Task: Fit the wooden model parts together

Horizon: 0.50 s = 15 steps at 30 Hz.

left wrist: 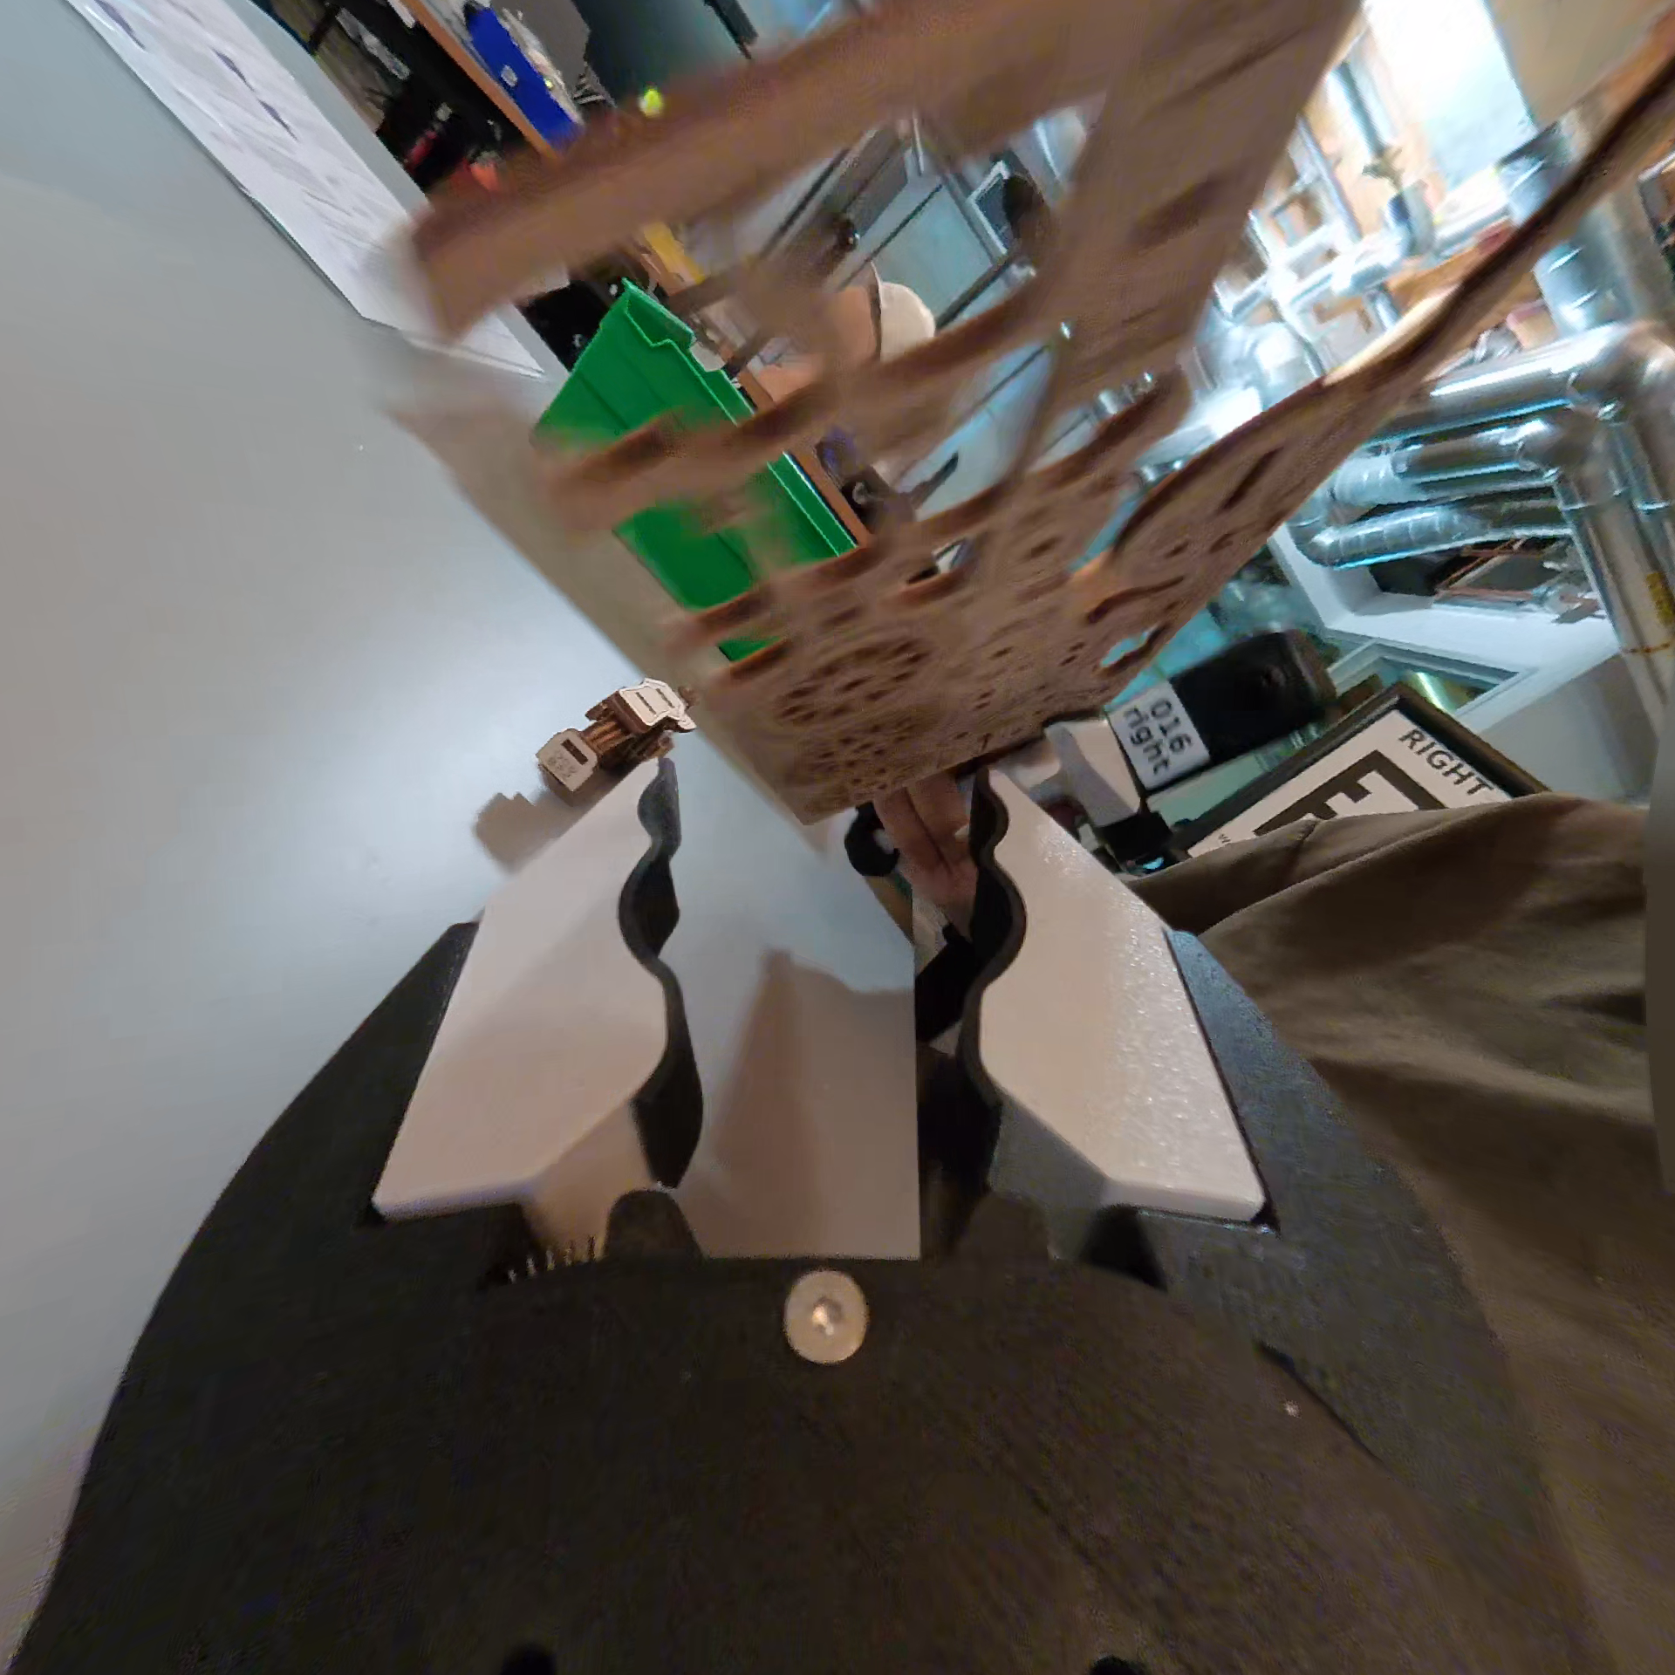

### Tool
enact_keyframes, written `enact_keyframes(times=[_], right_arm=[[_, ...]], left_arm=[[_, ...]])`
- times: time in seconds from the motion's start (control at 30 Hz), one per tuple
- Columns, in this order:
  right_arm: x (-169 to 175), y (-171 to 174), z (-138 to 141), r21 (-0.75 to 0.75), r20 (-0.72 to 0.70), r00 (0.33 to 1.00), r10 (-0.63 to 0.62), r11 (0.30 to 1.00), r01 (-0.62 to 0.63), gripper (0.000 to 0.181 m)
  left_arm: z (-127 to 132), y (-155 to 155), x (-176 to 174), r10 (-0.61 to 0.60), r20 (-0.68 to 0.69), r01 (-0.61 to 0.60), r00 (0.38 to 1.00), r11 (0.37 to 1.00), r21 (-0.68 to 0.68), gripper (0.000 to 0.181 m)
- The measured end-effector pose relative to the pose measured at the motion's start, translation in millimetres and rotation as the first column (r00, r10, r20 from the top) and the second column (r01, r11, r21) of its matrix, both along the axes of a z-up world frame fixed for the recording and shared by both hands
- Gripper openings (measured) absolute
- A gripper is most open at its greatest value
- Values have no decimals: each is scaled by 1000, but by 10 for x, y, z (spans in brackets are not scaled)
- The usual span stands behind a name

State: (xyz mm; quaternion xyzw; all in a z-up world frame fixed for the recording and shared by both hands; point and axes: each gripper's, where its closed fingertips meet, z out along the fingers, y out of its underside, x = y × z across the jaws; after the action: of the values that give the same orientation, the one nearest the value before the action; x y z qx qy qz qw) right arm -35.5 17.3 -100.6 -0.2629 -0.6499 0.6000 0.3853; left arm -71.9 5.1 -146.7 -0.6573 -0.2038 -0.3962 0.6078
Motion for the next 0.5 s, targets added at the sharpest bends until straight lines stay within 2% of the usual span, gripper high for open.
enact_keyframes(times=[0.1,0.2,0.27,0.4,0.47,0.5], right_arm=[[12,-70,-47,264,-175,980,-94,954,139,0],[20,-134,-102,427,-311,944,-109,872,241,1],[12,-163,-160,490,-341,934,-103,828,270,0],[16,-218,-251,540,-338,939,-70,802,254,0],[8,-221,-283,581,-361,931,-58,766,274,0],[6,-228,-298,601,-380,924,-49,746,287,0]], left_arm=[[8,8,92,-49,8,49,999,999,7,59],[82,-11,238,-134,39,132,990,990,50,56],[152,-31,292,-176,76,169,982,981,93,55],[263,-71,238,-180,155,154,971,974,165,56],[242,-70,179,-153,177,125,972,980,157,48],[213,-60,147,-131,185,105,974,985,140,38]])
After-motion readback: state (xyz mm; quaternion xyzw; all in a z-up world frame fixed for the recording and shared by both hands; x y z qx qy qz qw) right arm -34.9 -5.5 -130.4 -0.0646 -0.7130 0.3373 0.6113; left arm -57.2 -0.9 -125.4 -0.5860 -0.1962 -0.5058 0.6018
